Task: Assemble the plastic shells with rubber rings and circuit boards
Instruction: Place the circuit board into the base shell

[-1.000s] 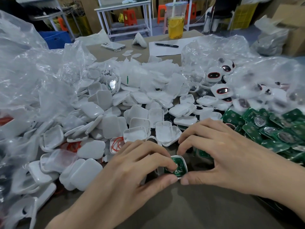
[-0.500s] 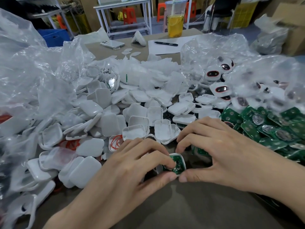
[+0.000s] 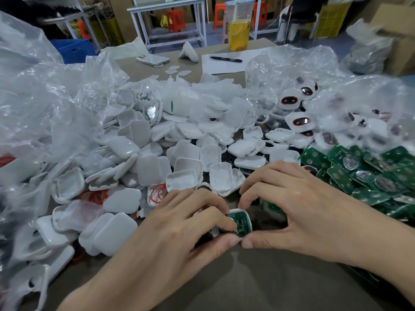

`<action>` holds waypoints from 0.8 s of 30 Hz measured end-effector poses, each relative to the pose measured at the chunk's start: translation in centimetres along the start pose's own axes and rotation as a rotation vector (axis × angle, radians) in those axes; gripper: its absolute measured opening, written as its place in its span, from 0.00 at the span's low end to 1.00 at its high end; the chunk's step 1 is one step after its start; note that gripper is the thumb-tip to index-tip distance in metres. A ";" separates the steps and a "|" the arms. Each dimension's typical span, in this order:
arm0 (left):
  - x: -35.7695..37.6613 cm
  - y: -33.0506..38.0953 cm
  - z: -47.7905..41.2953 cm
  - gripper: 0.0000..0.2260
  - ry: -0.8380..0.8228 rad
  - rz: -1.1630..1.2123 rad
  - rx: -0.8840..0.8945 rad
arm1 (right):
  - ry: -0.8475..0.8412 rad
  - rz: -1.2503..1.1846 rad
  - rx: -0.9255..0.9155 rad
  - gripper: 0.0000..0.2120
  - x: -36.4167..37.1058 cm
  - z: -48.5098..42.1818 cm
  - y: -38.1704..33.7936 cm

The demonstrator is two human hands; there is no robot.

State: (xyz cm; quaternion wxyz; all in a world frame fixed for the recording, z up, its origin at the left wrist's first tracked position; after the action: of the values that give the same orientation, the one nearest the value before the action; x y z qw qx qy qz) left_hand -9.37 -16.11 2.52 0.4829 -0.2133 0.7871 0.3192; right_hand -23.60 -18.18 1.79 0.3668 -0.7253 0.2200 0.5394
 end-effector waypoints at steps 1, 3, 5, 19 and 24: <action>0.0 0.0 0.0 0.11 0.000 -0.001 -0.001 | -0.001 0.003 0.001 0.21 -0.1 0.0 0.0; 0.0 0.0 0.1 0.10 -0.002 0.001 -0.004 | 0.000 -0.008 -0.001 0.21 -0.2 0.0 -0.2; -0.1 0.1 0.1 0.09 0.000 0.007 -0.002 | -0.001 -0.043 -0.012 0.19 -0.3 0.0 -0.5; -0.7 -0.1 0.6 0.09 -0.043 0.084 -0.032 | -0.054 -0.041 -0.038 0.12 0.3 0.1 -0.7; -0.6 0.2 0.5 0.08 -0.039 0.072 -0.003 | -0.052 -0.046 -0.050 0.12 0.3 0.1 -0.7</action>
State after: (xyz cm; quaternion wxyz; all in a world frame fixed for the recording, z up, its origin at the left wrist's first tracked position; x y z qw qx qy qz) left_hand -8.89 -15.58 2.92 0.4862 -0.1792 0.7841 0.3416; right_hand -23.08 -17.68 1.66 0.3665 -0.7247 0.1803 0.5549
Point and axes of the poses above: each hand's wrist, its own z-axis away from the middle knuckle, its own x-axis out of the palm, y = z × x, the point moved 8 cm from there along -z, towards the middle knuckle, and after that the axes turned 1 degree about -y, right-handed, at the moved point
